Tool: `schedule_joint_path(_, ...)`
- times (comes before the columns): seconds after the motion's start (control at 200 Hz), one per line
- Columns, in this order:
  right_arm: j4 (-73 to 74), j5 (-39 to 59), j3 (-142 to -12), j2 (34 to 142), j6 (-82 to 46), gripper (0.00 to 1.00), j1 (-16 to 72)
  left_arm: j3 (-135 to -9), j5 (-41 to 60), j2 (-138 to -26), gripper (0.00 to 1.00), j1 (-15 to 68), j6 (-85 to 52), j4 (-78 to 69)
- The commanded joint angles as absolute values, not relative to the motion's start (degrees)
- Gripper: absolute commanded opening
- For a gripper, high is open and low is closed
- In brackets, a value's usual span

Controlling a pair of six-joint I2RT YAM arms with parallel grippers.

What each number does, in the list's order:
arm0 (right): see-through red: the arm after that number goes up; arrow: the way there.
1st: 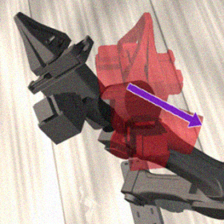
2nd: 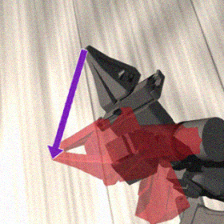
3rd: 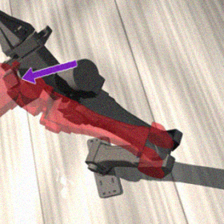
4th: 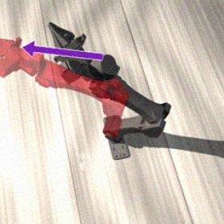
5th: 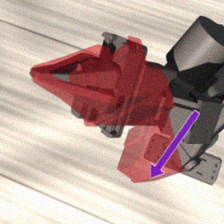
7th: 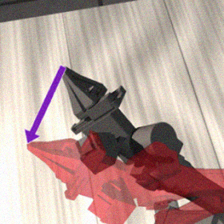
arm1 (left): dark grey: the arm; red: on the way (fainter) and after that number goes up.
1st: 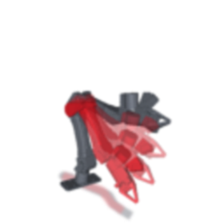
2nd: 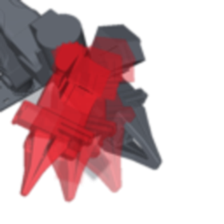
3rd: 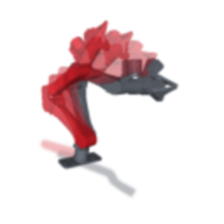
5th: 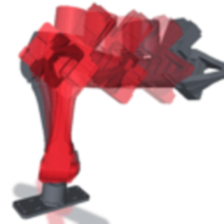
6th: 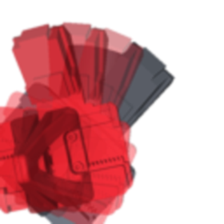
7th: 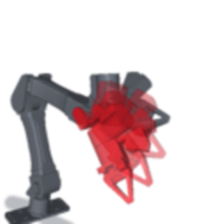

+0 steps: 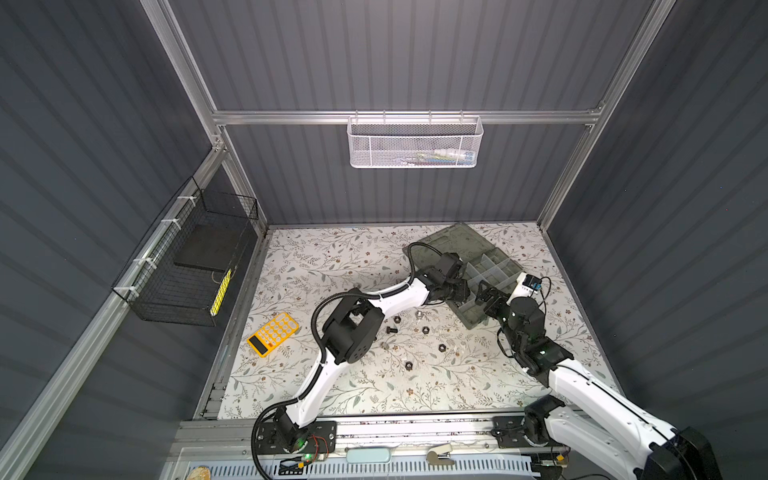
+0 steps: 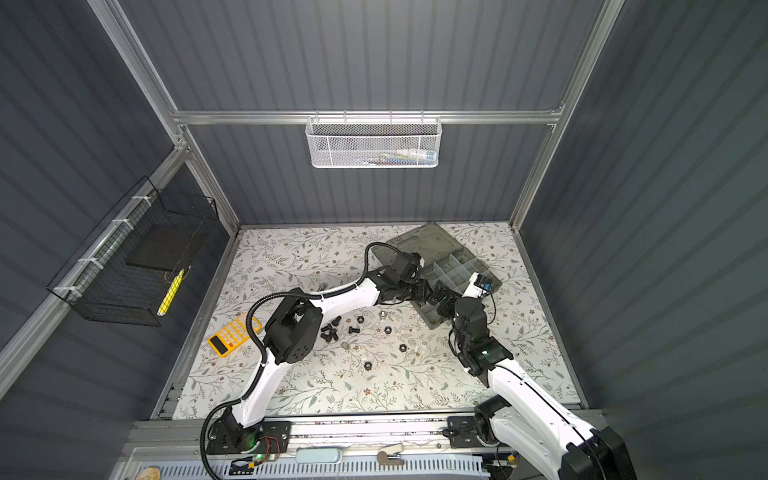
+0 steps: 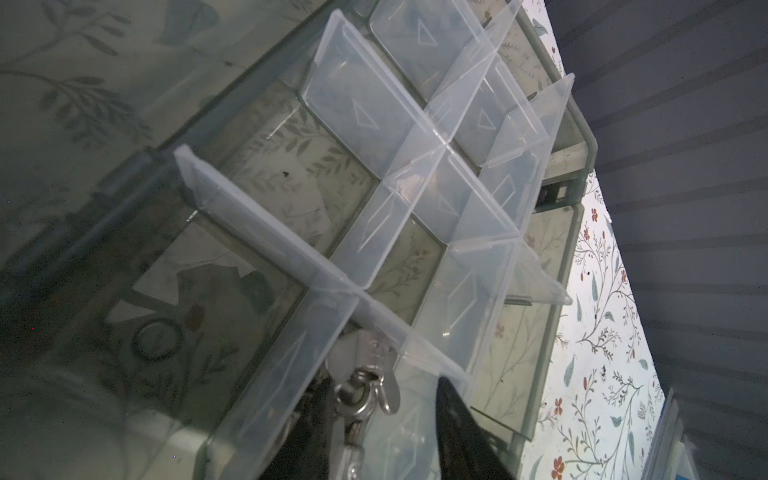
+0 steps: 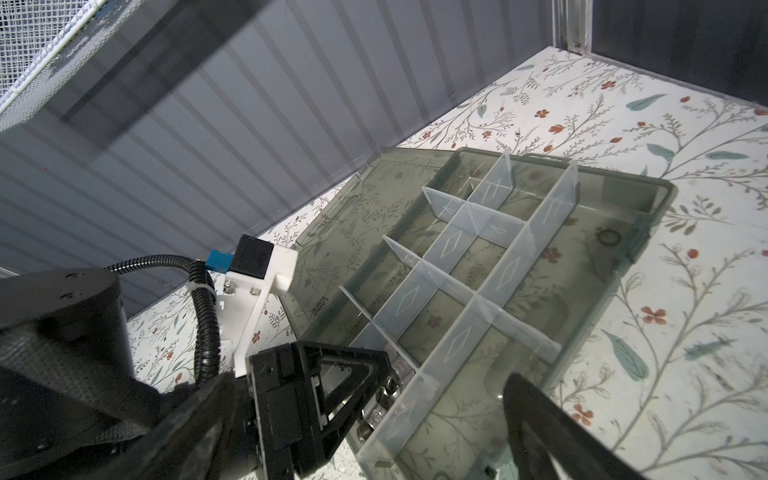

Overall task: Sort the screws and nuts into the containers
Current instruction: 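Withdraw the left gripper from the box back over the parts pile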

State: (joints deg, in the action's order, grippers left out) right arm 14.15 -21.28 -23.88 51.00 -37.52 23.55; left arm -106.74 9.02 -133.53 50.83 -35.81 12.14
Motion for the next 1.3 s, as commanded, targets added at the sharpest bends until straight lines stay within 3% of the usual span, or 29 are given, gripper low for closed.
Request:
schedule_joint_path(0.0, 15.3, -22.4, -23.3, 50.7, -38.1, 0.99, 23.3, -105.8, 8.9, -130.5, 0.46, 50.7, -35.1, 12.8)
schedule_joint_path(0.39, 16.5, -21.4, -22.5, 49.6, -37.6, 0.99, 23.2, -107.5, 3.9, -124.7, 0.68, 50.1, -29.4, 19.6)
schedule_joint_path(0.62, 18.3, -18.7, -22.3, 49.6, -36.3, 0.99, 23.2, -102.1, 2.5, -117.0, 0.99, 47.0, -28.4, 20.8)
schedule_joint_path(1.001, 20.1, -10.7, -26.1, 58.6, -34.0, 0.99, 25.5, -80.5, -1.1, -100.1, 1.0, 35.3, -27.5, 25.5)
schedule_joint_path(1.101, 20.1, -6.0, -30.3, 65.1, -30.9, 0.99, 28.4, -73.1, -0.1, -96.6, 1.0, 30.7, -27.9, 25.2)
schedule_joint_path(1.296, 17.0, -5.7, -37.8, 75.4, -23.1, 0.99, 37.1, -63.6, 0.6, -92.8, 1.0, 25.4, -28.9, 23.6)
